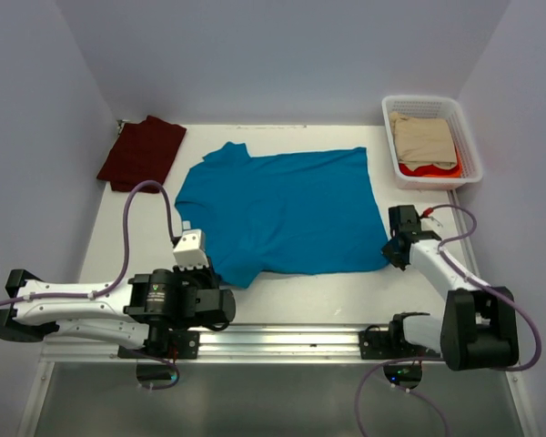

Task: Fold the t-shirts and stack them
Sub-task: Fold the tshirt

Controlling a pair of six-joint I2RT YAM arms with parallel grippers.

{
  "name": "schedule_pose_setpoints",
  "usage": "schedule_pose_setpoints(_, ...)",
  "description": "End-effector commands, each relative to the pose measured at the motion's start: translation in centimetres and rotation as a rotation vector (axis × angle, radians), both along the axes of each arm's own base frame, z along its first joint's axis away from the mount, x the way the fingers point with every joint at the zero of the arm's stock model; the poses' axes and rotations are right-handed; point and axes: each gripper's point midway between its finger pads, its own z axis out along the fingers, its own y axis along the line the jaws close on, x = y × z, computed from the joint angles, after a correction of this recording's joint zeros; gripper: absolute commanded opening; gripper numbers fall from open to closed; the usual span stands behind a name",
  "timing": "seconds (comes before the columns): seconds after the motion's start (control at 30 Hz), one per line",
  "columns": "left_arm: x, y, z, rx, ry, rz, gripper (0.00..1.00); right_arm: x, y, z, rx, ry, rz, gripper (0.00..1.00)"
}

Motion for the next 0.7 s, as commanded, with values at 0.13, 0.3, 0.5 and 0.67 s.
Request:
schedule_pose_setpoints(0.13,1.9,-1.4,2.0,-0.019,-0.161,-0.016,0.0,-1.8,0.1,4.8,-0.007,-0.095,0.084,0.0)
schedule_pose_setpoints(0.3,3.5,-2.2,3.3,0.037,-0.295,-0.016,0.0,-0.8,0.0,7.6,-0.035,-0.158,0.142,0.0)
schedule_pose_setpoints(0.5,7.5,-2.6,2.7,0.126,-0.356,-0.031,0.0,1.2,0.7,8.5,-0.018,-0.167,0.198,0.0)
schedule_pose_setpoints(0.67,10.9,-1.3,-1.9,0.123,-0.284,-0.037,0.0,2.3,1.0,8.6,-0.014,-0.177,0.218,0.0)
